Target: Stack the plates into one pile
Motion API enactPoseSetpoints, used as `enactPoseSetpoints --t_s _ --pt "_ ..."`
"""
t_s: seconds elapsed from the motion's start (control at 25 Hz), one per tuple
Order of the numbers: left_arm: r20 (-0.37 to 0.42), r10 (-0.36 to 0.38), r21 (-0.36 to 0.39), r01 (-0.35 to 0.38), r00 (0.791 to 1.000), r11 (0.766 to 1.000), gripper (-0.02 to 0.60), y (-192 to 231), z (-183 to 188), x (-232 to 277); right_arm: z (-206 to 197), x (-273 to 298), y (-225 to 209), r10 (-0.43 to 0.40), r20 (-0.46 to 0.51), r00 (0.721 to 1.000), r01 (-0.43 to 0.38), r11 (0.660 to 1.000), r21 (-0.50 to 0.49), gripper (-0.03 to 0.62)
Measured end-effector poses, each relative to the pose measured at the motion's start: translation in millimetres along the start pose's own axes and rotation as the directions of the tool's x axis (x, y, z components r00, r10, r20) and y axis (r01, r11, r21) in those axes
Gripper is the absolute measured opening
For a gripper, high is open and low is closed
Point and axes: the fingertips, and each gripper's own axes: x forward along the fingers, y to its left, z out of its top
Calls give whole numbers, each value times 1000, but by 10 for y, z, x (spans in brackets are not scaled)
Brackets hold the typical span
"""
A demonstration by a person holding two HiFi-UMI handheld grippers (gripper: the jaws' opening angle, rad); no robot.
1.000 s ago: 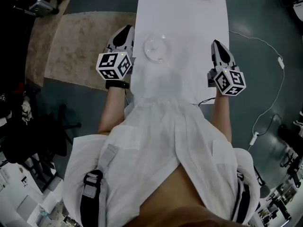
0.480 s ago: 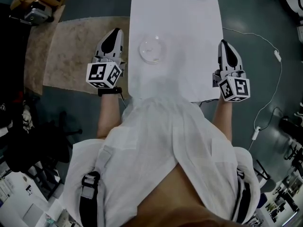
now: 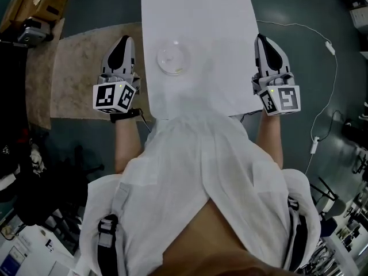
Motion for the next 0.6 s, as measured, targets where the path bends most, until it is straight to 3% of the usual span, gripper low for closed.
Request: enactPoseSetpoints --t_s 0.6 --pt "3 -38 -25 38 999 999 25 -170 -64 68 -4 -56 -11 21 -2 1000 -21 999 -28 26"
